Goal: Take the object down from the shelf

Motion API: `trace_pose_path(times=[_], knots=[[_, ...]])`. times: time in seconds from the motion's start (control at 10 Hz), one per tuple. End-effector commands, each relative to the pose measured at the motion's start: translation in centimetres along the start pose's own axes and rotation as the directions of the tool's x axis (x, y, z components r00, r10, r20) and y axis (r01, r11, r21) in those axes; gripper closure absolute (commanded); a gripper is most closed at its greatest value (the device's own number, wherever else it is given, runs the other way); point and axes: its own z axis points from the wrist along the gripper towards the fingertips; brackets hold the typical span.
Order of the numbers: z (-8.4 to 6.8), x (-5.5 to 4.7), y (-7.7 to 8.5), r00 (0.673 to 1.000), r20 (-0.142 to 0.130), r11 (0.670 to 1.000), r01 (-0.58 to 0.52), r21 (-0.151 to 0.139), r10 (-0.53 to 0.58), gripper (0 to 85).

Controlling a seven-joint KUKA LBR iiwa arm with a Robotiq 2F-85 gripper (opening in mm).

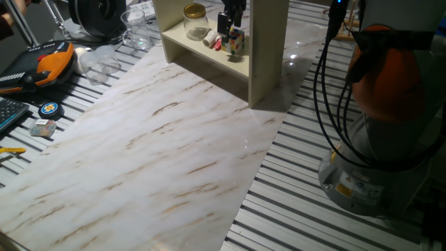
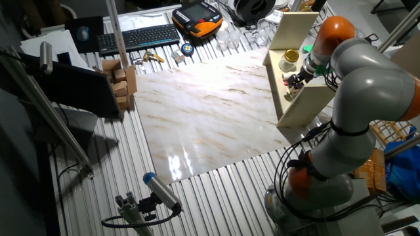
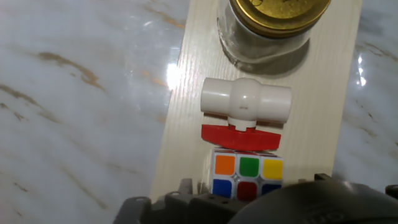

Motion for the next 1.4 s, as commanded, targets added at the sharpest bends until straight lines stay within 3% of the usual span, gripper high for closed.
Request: trace_pose_path(times=[0.0, 0.1, 0.2, 0.5, 0.6, 0.7, 0.8, 0.9, 1.0, 1.3], knots=[[0.06, -0.01, -0.01, 1.0, 0.0, 1.0, 0.0, 0.0, 0.0, 0.0], [0.01, -0.02, -0.02, 1.0, 0.0, 1.0, 0.0, 0.0, 0.0, 0.0], [-0.03, -0.02, -0.02, 1.0, 0.0, 1.0, 0.002, 0.001, -0.002, 17.0], [-0.09, -0.02, -0.01, 1.0, -0.006, 1.0, 0.015, 0.001, -0.015, 17.0], [-0.12, -0.02, -0.02, 1.0, -0.008, 1.0, 0.023, 0.001, -0.023, 34.0], [-0.13, -0.02, -0.02, 1.0, -0.011, 1.0, 0.028, 0.001, -0.028, 34.0], [-0.13, -0.02, -0.02, 0.999, -0.009, 1.0, 0.031, 0.0, -0.031, 51.0], [-0.16, -0.04, -0.04, 0.999, -0.009, 1.0, 0.031, 0.0, -0.031, 51.0], [-0.19, -0.04, -0.03, 0.999, -0.011, 1.0, 0.031, 0.0, -0.031, 85.0], [-0.32, -0.02, -0.01, 1.0, -0.011, 1.0, 0.013, -0.003, -0.014, 85.0]])
